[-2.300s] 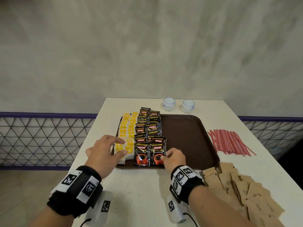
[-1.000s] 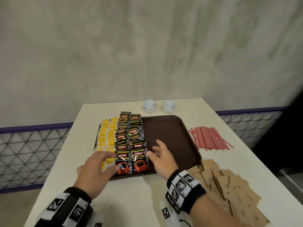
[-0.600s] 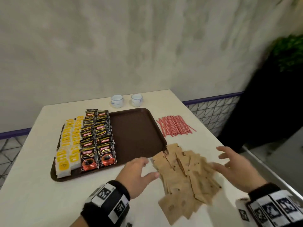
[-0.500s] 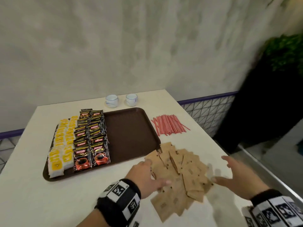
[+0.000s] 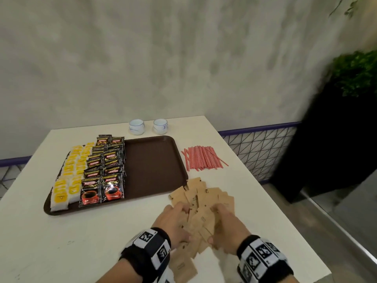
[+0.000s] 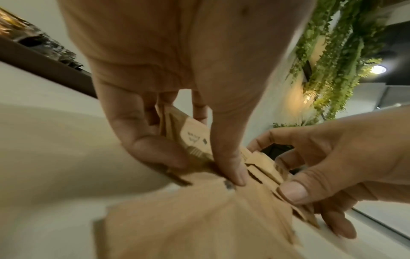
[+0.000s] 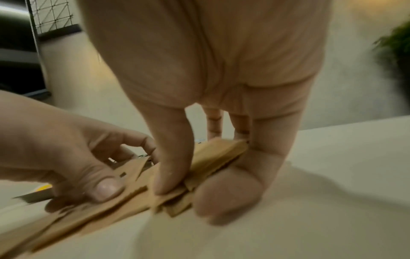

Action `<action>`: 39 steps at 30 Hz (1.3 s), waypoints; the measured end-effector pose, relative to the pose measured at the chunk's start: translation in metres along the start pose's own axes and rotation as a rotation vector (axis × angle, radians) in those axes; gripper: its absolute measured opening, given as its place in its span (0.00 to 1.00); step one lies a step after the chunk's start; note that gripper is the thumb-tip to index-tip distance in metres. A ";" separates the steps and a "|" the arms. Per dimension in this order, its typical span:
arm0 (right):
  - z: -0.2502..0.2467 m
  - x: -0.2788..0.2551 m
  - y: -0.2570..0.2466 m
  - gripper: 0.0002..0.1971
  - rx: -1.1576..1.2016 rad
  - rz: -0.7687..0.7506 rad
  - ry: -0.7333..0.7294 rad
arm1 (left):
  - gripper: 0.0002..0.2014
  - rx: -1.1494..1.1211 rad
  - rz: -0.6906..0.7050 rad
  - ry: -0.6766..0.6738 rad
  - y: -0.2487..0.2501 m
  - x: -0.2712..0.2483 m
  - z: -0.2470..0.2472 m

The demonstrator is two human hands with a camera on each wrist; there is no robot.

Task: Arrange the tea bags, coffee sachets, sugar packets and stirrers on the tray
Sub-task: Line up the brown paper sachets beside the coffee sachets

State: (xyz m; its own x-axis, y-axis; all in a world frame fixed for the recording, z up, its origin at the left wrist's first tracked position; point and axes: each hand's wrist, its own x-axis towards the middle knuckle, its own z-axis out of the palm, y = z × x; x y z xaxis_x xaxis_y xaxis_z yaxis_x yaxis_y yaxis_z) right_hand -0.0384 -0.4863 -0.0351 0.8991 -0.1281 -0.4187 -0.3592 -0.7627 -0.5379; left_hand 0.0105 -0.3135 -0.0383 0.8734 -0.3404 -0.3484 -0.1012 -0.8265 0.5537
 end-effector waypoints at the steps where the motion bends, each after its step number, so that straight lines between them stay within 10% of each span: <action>1: 0.001 0.003 0.000 0.30 0.037 -0.009 -0.011 | 0.26 -0.050 -0.008 0.012 -0.005 0.000 -0.001; 12: -0.024 0.002 0.008 0.10 0.493 -0.141 -0.064 | 0.09 0.035 -0.101 0.210 -0.059 -0.042 -0.046; 16: -0.043 -0.005 -0.001 0.14 0.683 -0.256 -0.082 | 0.25 0.338 -0.117 0.229 -0.056 -0.057 -0.050; 20: -0.044 -0.001 -0.023 0.30 0.694 -0.342 -0.150 | 0.25 -0.174 0.008 0.350 -0.031 -0.056 -0.055; 24: -0.029 0.014 -0.055 0.31 0.768 -0.347 -0.253 | 0.29 -1.026 0.147 0.102 -0.004 -0.039 -0.055; 29: -0.018 0.029 -0.091 0.22 0.809 -0.341 -0.227 | 0.18 -1.089 0.143 0.339 -0.021 -0.017 -0.069; 39: -0.025 0.064 -0.125 0.11 0.937 -0.192 -0.188 | 0.04 -1.090 0.053 0.391 -0.059 -0.008 -0.108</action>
State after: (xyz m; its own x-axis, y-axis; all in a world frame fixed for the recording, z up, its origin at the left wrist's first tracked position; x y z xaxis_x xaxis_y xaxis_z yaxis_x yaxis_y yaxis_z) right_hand 0.0707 -0.4152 0.0237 0.9377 0.1114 -0.3291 -0.3372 0.0639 -0.9393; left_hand 0.0612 -0.2139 0.0130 0.9872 -0.0441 -0.1531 0.1561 0.0742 0.9850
